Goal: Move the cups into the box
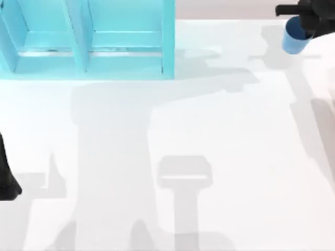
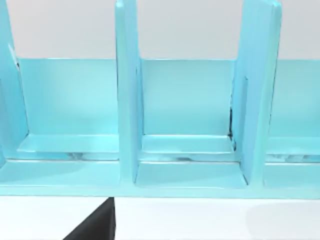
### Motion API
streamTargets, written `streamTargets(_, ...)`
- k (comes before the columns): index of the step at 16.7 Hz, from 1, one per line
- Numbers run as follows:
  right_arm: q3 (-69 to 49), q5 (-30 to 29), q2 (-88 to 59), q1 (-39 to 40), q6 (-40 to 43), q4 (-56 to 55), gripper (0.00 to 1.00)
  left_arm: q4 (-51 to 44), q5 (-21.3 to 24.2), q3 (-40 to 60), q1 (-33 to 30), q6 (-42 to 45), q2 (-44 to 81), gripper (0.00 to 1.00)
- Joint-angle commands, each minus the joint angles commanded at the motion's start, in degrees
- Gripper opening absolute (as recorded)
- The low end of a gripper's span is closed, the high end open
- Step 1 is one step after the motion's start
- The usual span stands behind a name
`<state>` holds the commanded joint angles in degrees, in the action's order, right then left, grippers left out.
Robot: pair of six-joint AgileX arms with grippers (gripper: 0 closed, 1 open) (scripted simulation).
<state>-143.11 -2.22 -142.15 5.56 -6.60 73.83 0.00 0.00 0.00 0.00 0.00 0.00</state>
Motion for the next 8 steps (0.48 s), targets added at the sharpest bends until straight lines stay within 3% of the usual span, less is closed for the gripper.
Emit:
streamTargets(5,0.90,-0.07,0.46,-0.40,0.76,0.20,0.00,0.00,0.00,0.00,0.00,0.00,0.00,1.00)
streamTargets(8,6.42,0.67,4.47,-4.46,6.46,2.20,0.00,0.00,0.00,0.00,0.00,0.00,0.00,1.00)
